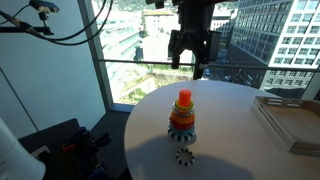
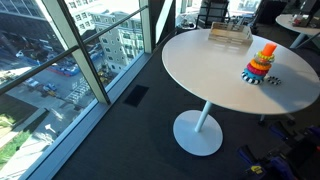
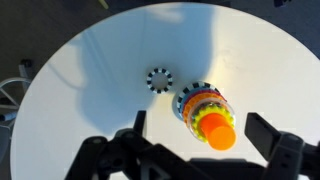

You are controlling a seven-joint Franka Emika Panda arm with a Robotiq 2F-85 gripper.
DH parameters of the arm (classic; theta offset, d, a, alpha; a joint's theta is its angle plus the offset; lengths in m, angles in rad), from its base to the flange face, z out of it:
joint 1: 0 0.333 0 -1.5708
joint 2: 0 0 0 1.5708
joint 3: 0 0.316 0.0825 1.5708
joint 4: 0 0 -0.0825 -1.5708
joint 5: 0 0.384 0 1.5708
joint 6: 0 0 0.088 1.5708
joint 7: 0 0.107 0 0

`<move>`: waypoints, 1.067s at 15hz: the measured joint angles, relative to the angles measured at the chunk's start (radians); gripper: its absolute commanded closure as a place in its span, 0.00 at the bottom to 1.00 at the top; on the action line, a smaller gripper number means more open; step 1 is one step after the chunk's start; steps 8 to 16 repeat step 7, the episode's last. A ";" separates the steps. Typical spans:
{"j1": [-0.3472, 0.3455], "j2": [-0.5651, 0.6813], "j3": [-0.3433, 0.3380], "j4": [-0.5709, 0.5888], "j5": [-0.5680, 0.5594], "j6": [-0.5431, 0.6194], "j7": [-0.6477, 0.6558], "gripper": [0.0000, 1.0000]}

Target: Remove the striped ring from the orange rod and put it on the table

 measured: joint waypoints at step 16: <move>0.012 -0.033 0.002 0.000 0.003 0.000 -0.018 0.00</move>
